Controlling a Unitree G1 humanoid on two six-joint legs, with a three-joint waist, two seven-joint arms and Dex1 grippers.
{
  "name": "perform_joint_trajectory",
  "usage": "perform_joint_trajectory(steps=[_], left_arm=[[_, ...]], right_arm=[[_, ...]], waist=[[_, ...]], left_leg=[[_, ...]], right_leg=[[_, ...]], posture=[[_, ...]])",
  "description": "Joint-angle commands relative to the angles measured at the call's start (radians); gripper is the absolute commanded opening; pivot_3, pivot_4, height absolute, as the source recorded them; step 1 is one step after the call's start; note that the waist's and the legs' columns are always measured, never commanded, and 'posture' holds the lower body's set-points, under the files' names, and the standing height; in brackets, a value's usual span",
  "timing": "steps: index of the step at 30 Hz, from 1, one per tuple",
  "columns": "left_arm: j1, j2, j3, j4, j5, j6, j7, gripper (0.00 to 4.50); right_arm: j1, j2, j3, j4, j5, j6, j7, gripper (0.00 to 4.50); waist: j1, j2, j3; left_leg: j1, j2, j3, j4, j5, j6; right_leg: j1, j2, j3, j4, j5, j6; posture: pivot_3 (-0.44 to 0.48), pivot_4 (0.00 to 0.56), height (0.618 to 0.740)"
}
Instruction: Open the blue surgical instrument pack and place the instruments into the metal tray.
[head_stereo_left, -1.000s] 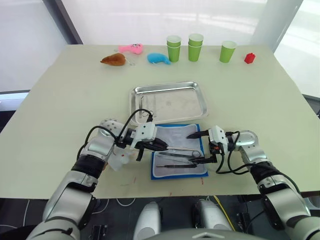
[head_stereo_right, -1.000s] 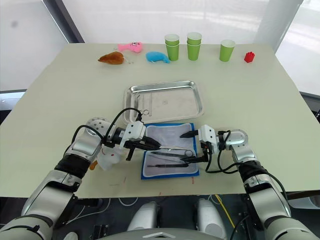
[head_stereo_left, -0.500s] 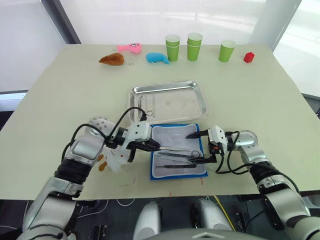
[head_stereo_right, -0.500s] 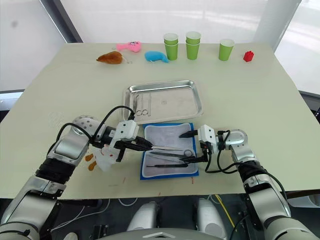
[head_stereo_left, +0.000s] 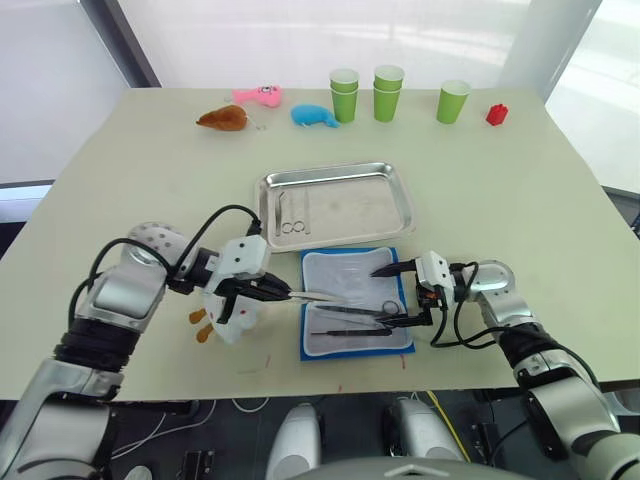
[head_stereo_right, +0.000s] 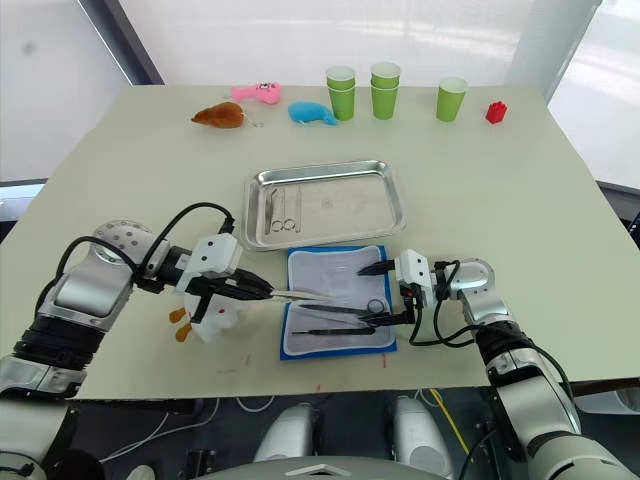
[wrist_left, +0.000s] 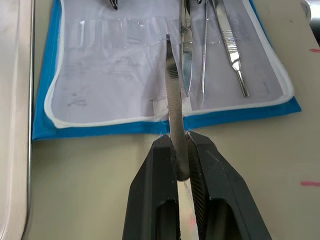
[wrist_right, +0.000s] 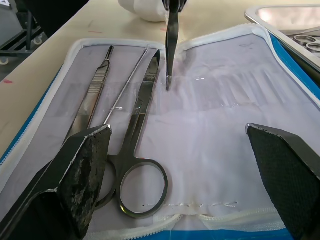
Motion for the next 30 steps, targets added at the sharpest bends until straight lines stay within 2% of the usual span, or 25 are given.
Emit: perform_joint_trajectory(steps=[1, 5, 9, 11, 15, 23, 30], left_arm=[[-0.006, 0.046, 0.052, -0.038, -0.043, -0.001, -0.040, 0.02], [-0.024, 0.092, 0.080, -0.051, -0.078, 0.038, -0.071, 0.02], [-0.003, 0.212, 0.070, -0.105, -0.210, 0.077, -0.096, 0.02], [-0.027, 0.197, 0.100, -0.102, -0.227, 0.123, -0.085, 0.02], [-0.075, 0.114, 0.133, -0.095, -0.245, 0.199, 0.045, 0.02], [-0.097, -0.118, 0.202, -0.219, -0.270, 0.417, 0.422, 0.02], [-0.163, -0.468, 0.240, -0.254, -0.163, 0.562, 0.989, 0.02]], right_arm=[[0.065, 0.003, 0.065, 0.077, -0.072, 0.023, 0.001, 4.50], [0.070, 0.004, 0.068, 0.075, -0.073, 0.023, 0.000, 4.50], [0.068, 0.005, 0.069, 0.079, -0.074, 0.021, 0.001, 4.50], [0.066, 0.007, 0.069, 0.081, -0.074, 0.021, 0.002, 4.50], [0.065, 0.009, 0.071, 0.086, -0.074, 0.018, 0.003, 4.50], [0.067, 0.003, 0.069, 0.085, -0.074, 0.016, 0.009, 4.50], [0.064, 0.000, 0.069, 0.086, -0.074, 0.017, 0.011, 4.50]], waist=[[0.000, -0.001, 0.001], [0.000, -0.001, 0.002], [-0.001, -0.003, 0.005], [0.000, -0.003, 0.005], [0.001, -0.004, 0.005], [-0.001, -0.009, 0.002], [0.001, -0.011, 0.001]], left_leg=[[0.000, 0.000, 0.000, 0.000, 0.000, 0.000], [0.000, 0.000, 0.000, 0.000, 0.000, 0.000], [-0.001, 0.001, -0.001, -0.001, 0.000, 0.000], [-0.001, 0.001, 0.000, -0.001, 0.000, 0.000], [0.000, 0.001, 0.000, 0.000, 0.000, 0.000], [-0.001, 0.001, 0.000, 0.000, 0.000, 0.000], [0.000, 0.000, -0.002, 0.001, 0.000, 0.000]], right_leg=[[0.000, 0.000, 0.000, 0.000, 0.000, 0.000], [0.000, 0.000, 0.000, 0.000, 0.000, 0.000], [-0.001, 0.001, 0.000, 0.000, 0.000, 0.000], [-0.001, 0.001, 0.000, 0.000, 0.000, 0.000], [-0.001, 0.001, -0.001, 0.001, -0.002, 0.003], [-0.001, 0.000, 0.000, 0.000, 0.000, 0.000], [0.002, 0.000, 0.000, 0.001, 0.001, 0.000]], posture=[[0.000, 0.150, 0.740], [0.000, 0.150, 0.740], [0.000, 0.150, 0.740], [0.000, 0.150, 0.740], [0.000, 0.150, 0.740], [0.000, 0.150, 0.740], [0.000, 0.150, 0.740]])
